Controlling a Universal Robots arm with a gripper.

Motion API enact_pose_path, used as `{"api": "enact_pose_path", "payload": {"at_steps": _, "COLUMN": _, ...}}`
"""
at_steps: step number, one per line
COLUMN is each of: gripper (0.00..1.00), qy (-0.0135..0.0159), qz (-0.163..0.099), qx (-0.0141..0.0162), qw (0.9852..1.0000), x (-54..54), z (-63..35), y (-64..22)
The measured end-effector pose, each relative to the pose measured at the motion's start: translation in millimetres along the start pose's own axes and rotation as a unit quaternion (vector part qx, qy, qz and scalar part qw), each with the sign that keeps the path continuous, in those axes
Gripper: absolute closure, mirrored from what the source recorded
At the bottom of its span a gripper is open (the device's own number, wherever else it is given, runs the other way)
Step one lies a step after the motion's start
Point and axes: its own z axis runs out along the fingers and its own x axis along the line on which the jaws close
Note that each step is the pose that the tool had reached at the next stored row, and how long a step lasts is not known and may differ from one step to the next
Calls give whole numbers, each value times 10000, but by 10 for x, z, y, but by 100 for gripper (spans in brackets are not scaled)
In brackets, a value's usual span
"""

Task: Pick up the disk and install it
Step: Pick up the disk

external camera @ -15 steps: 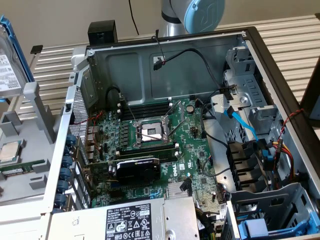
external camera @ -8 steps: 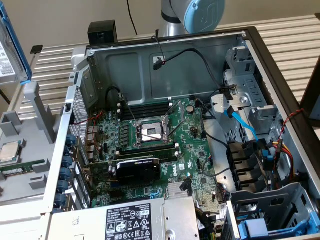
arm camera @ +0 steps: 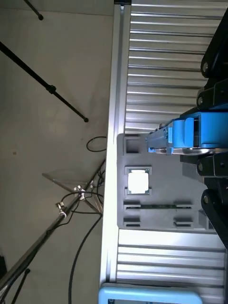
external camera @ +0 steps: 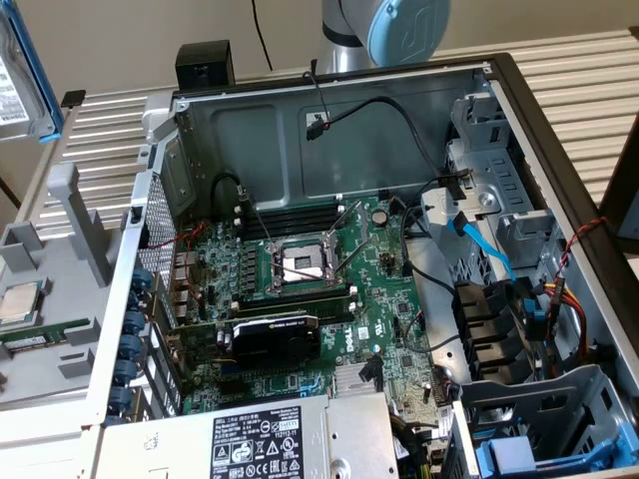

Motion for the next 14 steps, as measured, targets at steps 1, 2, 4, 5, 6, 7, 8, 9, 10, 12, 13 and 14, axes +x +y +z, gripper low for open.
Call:
{"api": "enact_pose_path", "payload": {"at_steps": 1, "gripper": 63, "qy": -28, "qz": -1, "qx": 0, "qw": 10000, "x": 2, "z": -62, "y": -54}}
{"api": "enact_pose_path", "payload": {"at_steps": 2, "gripper": 63, "qy": -41, "qz": -2, "qx": 1, "qw": 10000, "x": 3, "z": -94, "y": -81}}
{"api": "enact_pose_path", "payload": {"at_steps": 4, "gripper": 63, "qy": -65, "qz": -3, "qx": 3, "qw": 10000, "x": 5, "z": -153, "y": -133}}
{"api": "enact_pose_path", "payload": {"at_steps": 5, "gripper": 63, "qy": -78, "qz": -4, "qx": 3, "qw": 10000, "x": 5, "z": -185, "y": -159}}
{"api": "enact_pose_path", "payload": {"at_steps": 6, "gripper": 63, "qy": -92, "qz": -5, "qx": 3, "qw": 10000, "x": 6, "z": -220, "y": -185}}
{"api": "enact_pose_path", "payload": {"at_steps": 7, "gripper": 63, "qy": -106, "qz": -6, "qx": 4, "qw": 9999, "x": 7, "z": -254, "y": -211}}
{"api": "enact_pose_path", "payload": {"at_steps": 8, "gripper": 63, "qy": -119, "qz": -6, "qx": 4, "qw": 9999, "x": 8, "z": -286, "y": -239}}
{"api": "enact_pose_path", "payload": {"at_steps": 9, "gripper": 63, "qy": -131, "qz": -7, "qx": 5, "qw": 9999, "x": 9, "z": -320, "y": -270}}
{"api": "enact_pose_path", "payload": {"at_steps": 10, "gripper": 63, "qy": -143, "qz": -7, "qx": 6, "qw": 9999, "x": 10, "z": -352, "y": -303}}
{"api": "enact_pose_path", "payload": {"at_steps": 12, "gripper": 63, "qy": -165, "qz": -8, "qx": 6, "qw": 9999, "x": 12, "z": -415, "y": -365}}
{"api": "enact_pose_path", "payload": {"at_steps": 13, "gripper": 63, "qy": -176, "qz": -8, "qx": 6, "qw": 9998, "x": 13, "z": -444, "y": -393}}
{"api": "enact_pose_path", "payload": {"at_steps": 14, "gripper": 63, "qy": -188, "qz": -9, "qx": 7, "qw": 9998, "x": 14, "z": -475, "y": -422}}
